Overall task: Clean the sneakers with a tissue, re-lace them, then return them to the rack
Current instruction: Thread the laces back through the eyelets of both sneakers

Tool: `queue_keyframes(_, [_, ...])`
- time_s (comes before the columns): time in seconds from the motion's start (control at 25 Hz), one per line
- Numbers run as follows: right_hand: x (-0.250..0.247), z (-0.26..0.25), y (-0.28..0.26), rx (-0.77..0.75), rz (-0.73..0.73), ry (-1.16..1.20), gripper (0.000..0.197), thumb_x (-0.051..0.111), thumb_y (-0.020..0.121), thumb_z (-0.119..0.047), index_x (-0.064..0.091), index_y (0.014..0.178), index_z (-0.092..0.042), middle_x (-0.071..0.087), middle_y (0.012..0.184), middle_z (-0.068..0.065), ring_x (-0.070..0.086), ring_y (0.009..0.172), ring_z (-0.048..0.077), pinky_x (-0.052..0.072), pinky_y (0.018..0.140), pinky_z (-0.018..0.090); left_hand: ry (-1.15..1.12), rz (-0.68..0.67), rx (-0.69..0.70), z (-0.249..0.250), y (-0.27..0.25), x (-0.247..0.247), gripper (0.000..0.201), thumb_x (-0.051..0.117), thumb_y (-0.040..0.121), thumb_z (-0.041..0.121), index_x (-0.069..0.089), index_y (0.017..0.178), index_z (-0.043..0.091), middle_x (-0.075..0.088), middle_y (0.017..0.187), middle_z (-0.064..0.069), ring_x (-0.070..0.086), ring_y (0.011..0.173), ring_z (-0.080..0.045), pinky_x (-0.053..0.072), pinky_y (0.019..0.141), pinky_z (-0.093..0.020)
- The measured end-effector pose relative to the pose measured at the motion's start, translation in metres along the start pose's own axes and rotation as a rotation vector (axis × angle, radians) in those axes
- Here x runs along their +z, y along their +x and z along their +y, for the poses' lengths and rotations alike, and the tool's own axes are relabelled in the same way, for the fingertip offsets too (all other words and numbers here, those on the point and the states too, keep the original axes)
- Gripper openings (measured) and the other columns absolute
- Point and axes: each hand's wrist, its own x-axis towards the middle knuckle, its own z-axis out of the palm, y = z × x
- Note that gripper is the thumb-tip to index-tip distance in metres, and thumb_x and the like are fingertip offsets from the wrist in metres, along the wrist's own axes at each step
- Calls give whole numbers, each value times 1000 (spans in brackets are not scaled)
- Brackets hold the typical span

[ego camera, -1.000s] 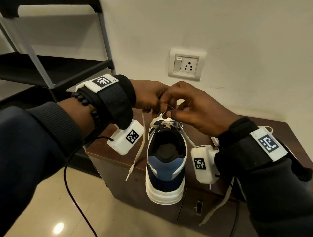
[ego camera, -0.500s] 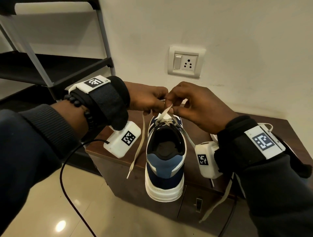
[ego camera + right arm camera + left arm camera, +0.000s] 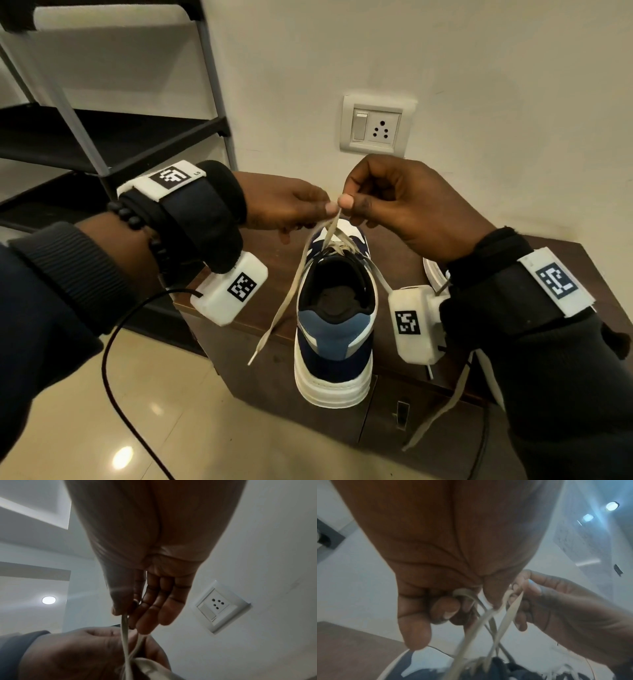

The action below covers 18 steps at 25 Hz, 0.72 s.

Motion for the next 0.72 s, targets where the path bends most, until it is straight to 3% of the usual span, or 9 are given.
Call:
queue_keyframes(0.08, [0, -3, 0, -4, -43, 31, 16, 68, 85, -19, 62, 97, -12, 65, 85, 2, 63, 81, 19, 54, 78, 35, 133, -43, 7, 1, 0, -5, 33, 40, 97, 38, 58, 112, 15, 54, 81, 8, 54, 71, -6, 52, 66, -19])
queue_keyframes(0.16, [-4, -1, 0, 8, -75, -33, 19, 70, 83, -15, 63, 101, -17, 65, 88, -2, 62, 84, 13, 52, 81, 28, 221, -70, 31, 7, -1, -10, 23, 48, 95, 37, 61, 105, 21, 59, 80, 9, 59, 71, -3, 53, 64, -19])
queue_keyframes(0.28, [-7, 2, 0, 10, -25, -276, 15, 67, 84, -14, 64, 96, -23, 64, 83, -8, 60, 79, 6, 50, 77, 26, 403, -87, 29, 19, -1, -14, 12, 50, 94, 37, 56, 85, 32, 55, 72, 11, 53, 66, -6, 41, 60, -21])
queue_keyframes(0.36, [-5, 7, 0, 27, 1, -388, 8, 64, 86, -18, 63, 92, -22, 63, 81, -7, 58, 78, 12, 47, 74, 30, 498, -74, -1, 24, 5, -14, 15, 48, 97, 32, 58, 87, 26, 56, 73, 8, 52, 67, -8, 39, 62, -22])
queue_keyframes(0.48, [2, 17, 0, 85, -29, -441, 5, 64, 87, -23, 63, 91, -21, 60, 82, -4, 55, 78, 15, 41, 66, 26, 510, -88, -19, 25, 16, -6, 15, 47, 97, 23, 60, 94, 16, 64, 79, -1, 60, 68, -15, 49, 65, -26])
queue_keyframes(0.6, [13, 23, -1, 112, -52, -465, 7, 66, 84, -21, 63, 91, -20, 58, 89, -2, 54, 83, 15, 36, 68, 25, 478, -90, -45, 23, 19, 4, 12, 45, 97, 18, 56, 96, 13, 65, 81, -5, 60, 64, -15, 51, 64, -27])
queue_keyframes(0.72, [23, 28, -2, 124, -70, -409, 10, 64, 84, -15, 59, 93, -15, 61, 86, 0, 58, 80, 18, 45, 69, 28, 376, -54, -98, 20, 21, 8, 15, 38, 99, 17, 52, 97, 13, 60, 86, -12, 58, 71, -21, 49, 61, -26])
